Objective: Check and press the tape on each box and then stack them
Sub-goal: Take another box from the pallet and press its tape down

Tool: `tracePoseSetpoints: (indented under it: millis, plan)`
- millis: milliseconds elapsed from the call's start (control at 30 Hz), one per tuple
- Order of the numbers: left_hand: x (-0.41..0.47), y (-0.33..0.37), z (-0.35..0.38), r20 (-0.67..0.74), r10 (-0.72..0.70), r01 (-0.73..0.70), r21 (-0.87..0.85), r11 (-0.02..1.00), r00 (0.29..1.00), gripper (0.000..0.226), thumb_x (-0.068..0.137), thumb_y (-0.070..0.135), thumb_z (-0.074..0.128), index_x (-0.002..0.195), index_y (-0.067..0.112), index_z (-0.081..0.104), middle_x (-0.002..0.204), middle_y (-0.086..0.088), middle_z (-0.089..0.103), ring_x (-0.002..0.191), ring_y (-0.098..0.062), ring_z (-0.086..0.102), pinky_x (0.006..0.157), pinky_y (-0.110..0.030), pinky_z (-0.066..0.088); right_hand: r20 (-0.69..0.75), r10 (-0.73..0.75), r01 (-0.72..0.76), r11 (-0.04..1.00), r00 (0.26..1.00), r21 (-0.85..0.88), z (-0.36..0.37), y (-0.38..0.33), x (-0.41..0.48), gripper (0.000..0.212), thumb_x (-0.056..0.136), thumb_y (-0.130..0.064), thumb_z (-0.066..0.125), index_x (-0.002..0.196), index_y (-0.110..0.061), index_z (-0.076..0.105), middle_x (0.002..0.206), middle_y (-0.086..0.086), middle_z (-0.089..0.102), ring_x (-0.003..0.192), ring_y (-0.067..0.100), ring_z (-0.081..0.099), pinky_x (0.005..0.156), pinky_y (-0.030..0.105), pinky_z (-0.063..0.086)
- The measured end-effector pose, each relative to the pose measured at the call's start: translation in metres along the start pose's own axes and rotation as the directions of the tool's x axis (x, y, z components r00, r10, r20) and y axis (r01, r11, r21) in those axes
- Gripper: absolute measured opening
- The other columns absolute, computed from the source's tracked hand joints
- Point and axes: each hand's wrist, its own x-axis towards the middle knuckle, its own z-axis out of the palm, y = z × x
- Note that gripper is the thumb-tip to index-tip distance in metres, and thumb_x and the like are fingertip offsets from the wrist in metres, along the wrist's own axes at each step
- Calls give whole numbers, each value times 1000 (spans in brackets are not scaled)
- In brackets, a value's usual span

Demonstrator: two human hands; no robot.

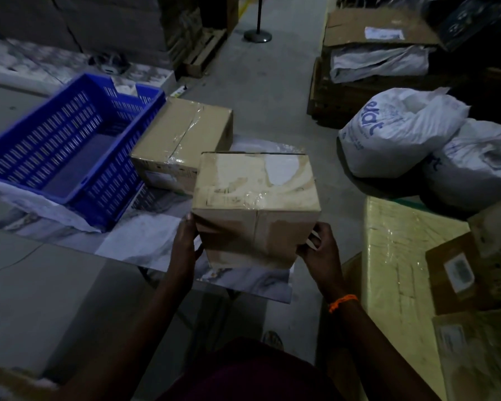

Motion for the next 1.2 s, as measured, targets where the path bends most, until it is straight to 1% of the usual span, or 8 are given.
tracePoseSetpoints:
  millis: [133,267,367,433,500,633,967,1200]
  plan:
    - [-4,4,-5,-5,35,-35,25,999,999,44,106,48,36,134,21,58,134,-1,63,126,-16,59,102,-41,51,-21,-20,19,999,1000,-44,-5,-2,1,51,79,17,73,121,-9,60,123,8,68,118,26,66,80,15,55]
    - [-4,36,0,4,339,-326,278,904,941,43,97,55,51,130,28,57,127,10,60,118,-6,60,90,-25,54,-175,-184,163,978,967,-130,-13,-38,-2,47,90,10,61,126,-19,64,123,1,71,117,14,66,100,36,56]
    - [7,64,8,265,528,-584,499,641,807,47,97,48,56,135,20,57,134,4,53,122,-11,57,87,-31,59,-274,-443,357,881,854,-312,-10,-81,-2,40,96,1,53,134,-9,64,135,8,67,125,15,60,107,28,49]
    - [18,77,20,429,558,-672,650,355,710,49,97,50,53,133,17,62,141,-3,53,132,-22,50,102,-46,50,-122,-595,486,743,794,-460,1,-106,3,40,102,-17,52,139,-5,60,144,14,61,136,23,54,114,29,40]
    - [28,82,36,567,493,-680,729,72,660,59,97,55,44,136,15,61,147,-9,53,141,-30,42,111,-51,37,130,-584,528,588,801,-612,18,-118,11,53,105,-38,46,147,-6,54,155,14,49,148,27,41,121,41,30]
    - [38,73,53,656,294,-650,748,-135,695,72,101,59,24,152,11,40,162,-14,34,149,-32,31,118,-52,27,342,-397,492,380,852,-784,43,-112,22,74,103,-55,22,157,-6,38,167,13,30,156,27,25,125,50,23]
    - [30,73,54,641,273,-640,761,-105,718,70,101,53,20,151,10,45,160,-13,38,148,-31,35,116,-50,31,316,-425,466,317,849,-826,46,-104,20,62,105,-42,33,154,-5,43,162,15,40,153,27,33,123,48,24]
    - [4,67,26,732,465,-812,582,-47,498,41,101,38,49,127,14,70,139,-5,63,133,-23,55,110,-45,40,361,-637,669,342,681,-660,21,-84,-4,47,106,-38,45,132,-6,68,143,11,63,139,23,54,118,48,36]
